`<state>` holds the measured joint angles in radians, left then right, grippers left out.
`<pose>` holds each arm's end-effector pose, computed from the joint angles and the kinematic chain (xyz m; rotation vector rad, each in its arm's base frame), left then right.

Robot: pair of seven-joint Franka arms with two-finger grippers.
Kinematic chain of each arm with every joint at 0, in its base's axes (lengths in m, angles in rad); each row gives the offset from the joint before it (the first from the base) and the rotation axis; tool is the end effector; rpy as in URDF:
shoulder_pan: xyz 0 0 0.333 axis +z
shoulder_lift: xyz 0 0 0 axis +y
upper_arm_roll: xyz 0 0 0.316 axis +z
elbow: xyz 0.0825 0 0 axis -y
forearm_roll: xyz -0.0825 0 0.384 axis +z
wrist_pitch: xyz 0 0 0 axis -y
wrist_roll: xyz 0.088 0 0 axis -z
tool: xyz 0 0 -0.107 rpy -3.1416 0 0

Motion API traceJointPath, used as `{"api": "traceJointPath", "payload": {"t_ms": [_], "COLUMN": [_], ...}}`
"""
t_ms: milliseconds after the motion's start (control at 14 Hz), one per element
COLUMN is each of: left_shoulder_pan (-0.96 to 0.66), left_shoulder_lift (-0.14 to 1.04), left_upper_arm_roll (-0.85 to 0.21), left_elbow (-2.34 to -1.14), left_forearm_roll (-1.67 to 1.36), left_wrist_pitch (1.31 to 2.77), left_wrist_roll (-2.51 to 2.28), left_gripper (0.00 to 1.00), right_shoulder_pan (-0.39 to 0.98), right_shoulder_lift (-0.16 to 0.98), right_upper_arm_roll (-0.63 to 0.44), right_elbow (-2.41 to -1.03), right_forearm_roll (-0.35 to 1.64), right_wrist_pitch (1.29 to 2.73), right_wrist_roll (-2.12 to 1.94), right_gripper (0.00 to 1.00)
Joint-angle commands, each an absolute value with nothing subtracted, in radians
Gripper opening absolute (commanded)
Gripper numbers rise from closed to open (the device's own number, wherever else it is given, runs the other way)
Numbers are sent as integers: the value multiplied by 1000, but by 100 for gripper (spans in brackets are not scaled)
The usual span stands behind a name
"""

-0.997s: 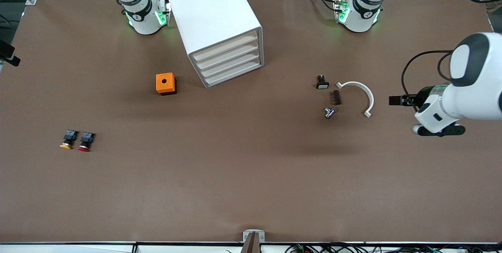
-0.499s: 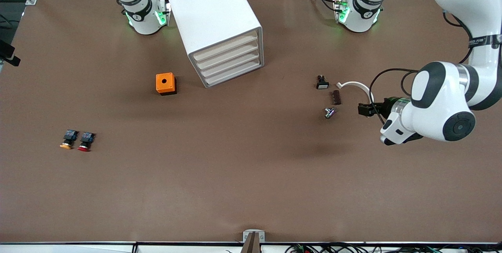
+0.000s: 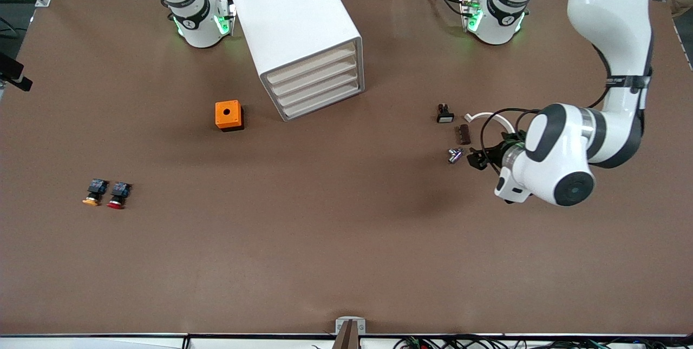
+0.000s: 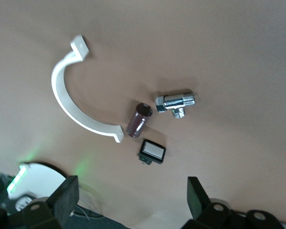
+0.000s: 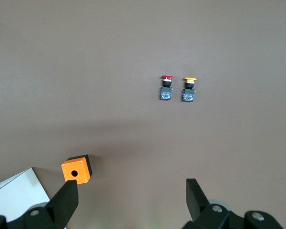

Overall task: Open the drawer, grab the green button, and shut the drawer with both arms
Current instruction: 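Move the left gripper toward the white drawer cabinet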

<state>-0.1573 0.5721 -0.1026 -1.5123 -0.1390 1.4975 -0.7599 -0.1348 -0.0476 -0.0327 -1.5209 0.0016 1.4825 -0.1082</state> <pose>0.6073 -0.1689 0.3028 -2.7909 -0.7592 0.9031 0.5230 -0.0888 0.6659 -3.1383 0.0928 -0.0149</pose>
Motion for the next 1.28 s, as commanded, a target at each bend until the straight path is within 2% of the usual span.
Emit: {"api": "traceJointPath", "payload": {"t_ms": [0, 712, 1211], "left_shoulder_pan": [-210, -391, -410], "left_shoulder_lift": [633, 756, 824], "left_upper_arm_roll": [-100, -100, -100], "left_elbow": [-1457, -1422, -1424], "left_forearm_roll": [-160, -337, -664], "left_wrist_pitch": [1493, 1493, 1486], "left_wrist_roll": [-909, -1397, -1779], "left_gripper": [100, 100, 100], "right_shoulder_pan": [-130, -130, -130], "right_shoulder_lift": [-66, -64, -64], "right_upper_arm_roll": [-35, -32, -32], "right_elbow": [-1540, -1545, -1546], "right_forearm_roll": [20, 18, 20], "right_wrist_pitch": [1488, 1474, 1476], "right_wrist_roll": [-100, -101, -98], "right_gripper": [100, 100, 100]}}
